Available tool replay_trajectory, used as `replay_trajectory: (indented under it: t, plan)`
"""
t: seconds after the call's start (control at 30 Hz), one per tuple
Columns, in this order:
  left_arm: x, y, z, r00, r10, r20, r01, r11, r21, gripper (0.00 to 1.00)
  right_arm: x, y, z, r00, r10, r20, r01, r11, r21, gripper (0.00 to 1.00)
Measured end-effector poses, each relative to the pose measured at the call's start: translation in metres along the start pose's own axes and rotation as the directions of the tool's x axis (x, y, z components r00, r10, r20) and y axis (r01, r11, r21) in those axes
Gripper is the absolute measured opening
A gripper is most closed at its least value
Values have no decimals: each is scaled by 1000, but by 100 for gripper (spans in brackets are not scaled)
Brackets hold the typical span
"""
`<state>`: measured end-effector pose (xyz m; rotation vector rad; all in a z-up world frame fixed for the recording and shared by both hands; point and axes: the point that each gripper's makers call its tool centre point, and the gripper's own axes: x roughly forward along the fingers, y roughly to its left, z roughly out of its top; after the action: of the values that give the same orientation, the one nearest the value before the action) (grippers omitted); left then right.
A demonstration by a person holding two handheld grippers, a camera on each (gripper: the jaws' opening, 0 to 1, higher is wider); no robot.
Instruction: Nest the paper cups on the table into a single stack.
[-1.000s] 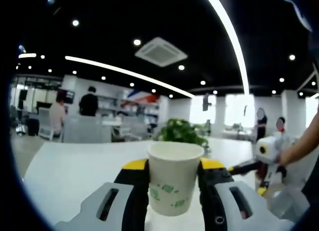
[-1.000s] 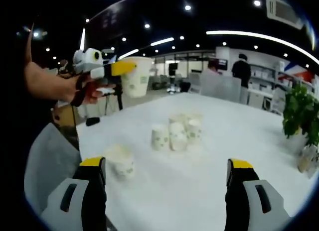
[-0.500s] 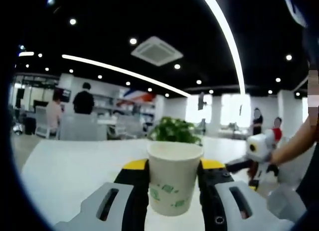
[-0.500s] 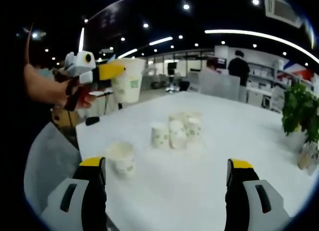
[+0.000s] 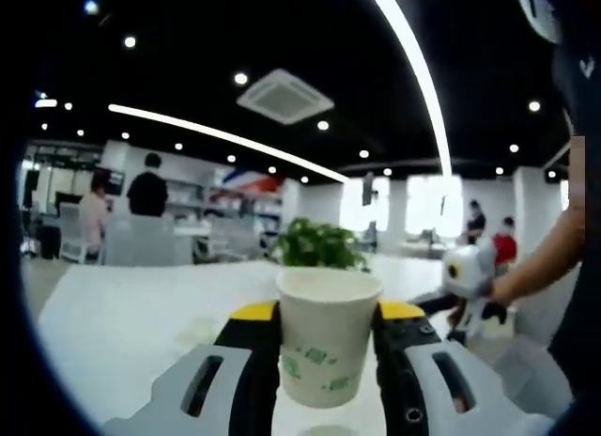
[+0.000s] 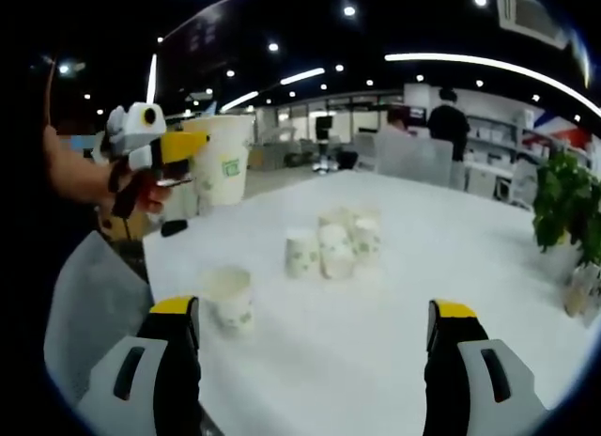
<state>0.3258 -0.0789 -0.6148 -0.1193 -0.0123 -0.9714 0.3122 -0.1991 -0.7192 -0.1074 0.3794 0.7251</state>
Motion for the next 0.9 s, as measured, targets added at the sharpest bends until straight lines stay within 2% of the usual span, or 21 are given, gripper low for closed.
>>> replay_trajectory:
  t: [0.2, 0.57, 0.9]
  plan:
    - [-4, -2, -5, 1000, 10, 1, -10, 1000, -15, 36, 2, 1, 0, 1000, 5, 1, -5, 1000, 1, 100]
    - [-4, -4, -3, 1000, 8, 8, -8, 1000, -14, 37, 2, 3, 0, 1000, 9, -3, -9, 1000, 0, 100]
    - [-9, 0, -29, 1000, 14, -20, -15, 999, -43, 38, 0, 3, -4, 1000, 7, -10, -7, 1000, 5, 100]
